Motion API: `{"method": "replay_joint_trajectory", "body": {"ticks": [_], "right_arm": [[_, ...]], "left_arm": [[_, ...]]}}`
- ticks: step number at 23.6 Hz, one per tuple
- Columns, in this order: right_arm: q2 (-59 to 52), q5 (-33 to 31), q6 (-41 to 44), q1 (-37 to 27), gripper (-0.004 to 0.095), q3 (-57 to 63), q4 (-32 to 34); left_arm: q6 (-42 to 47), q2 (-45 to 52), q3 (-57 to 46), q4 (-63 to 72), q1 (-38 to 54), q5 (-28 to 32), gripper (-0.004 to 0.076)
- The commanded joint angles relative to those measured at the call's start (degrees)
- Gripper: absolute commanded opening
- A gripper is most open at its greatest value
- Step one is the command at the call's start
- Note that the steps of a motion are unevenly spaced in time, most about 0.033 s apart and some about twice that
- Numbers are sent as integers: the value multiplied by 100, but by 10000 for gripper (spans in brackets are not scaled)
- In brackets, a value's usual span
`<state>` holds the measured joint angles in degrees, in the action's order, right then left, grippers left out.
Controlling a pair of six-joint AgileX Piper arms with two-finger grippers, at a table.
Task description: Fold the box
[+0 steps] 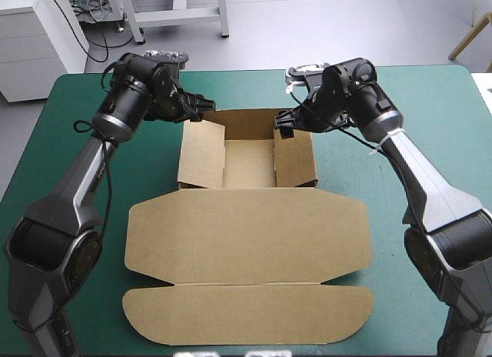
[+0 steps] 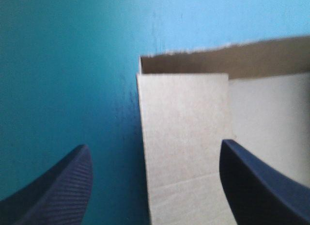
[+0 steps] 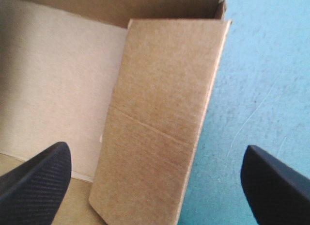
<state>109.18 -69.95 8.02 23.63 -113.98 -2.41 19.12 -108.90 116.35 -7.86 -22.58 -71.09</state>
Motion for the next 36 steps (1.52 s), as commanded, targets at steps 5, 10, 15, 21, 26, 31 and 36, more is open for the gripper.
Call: {"method": "replay_joint_trajectory", "body": {"ticks": [5, 10, 15, 21, 26, 31, 36], "right_arm": [[-1403, 98, 157, -2, 874, -156, 176], [-1901, 98, 226, -2, 874, 303, 134], [-2144, 110, 241, -2, 874, 963, 120], [-1796, 300, 283, -2, 874, 1250, 132], [-1150, 593, 295, -2, 874, 1250, 52], [-540, 808, 295, -2, 874, 1227, 65], [-227, 842, 295, -2, 874, 1218, 65]], "left_arm": [[-744, 1058, 1067, -62, -16, -315, 524], [-906, 1819, 691, -23, -16, -315, 483], [-1072, 2931, -334, -23, -16, -315, 140], [-1316, 4594, -2256, -346, -16, -315, -5], [-1269, 6140, -3744, -82, -16, -305, -8], [-1269, 7190, -4514, -82, -16, -305, -10], [-1269, 7624, -4953, -46, -16, -294, -10]]}}
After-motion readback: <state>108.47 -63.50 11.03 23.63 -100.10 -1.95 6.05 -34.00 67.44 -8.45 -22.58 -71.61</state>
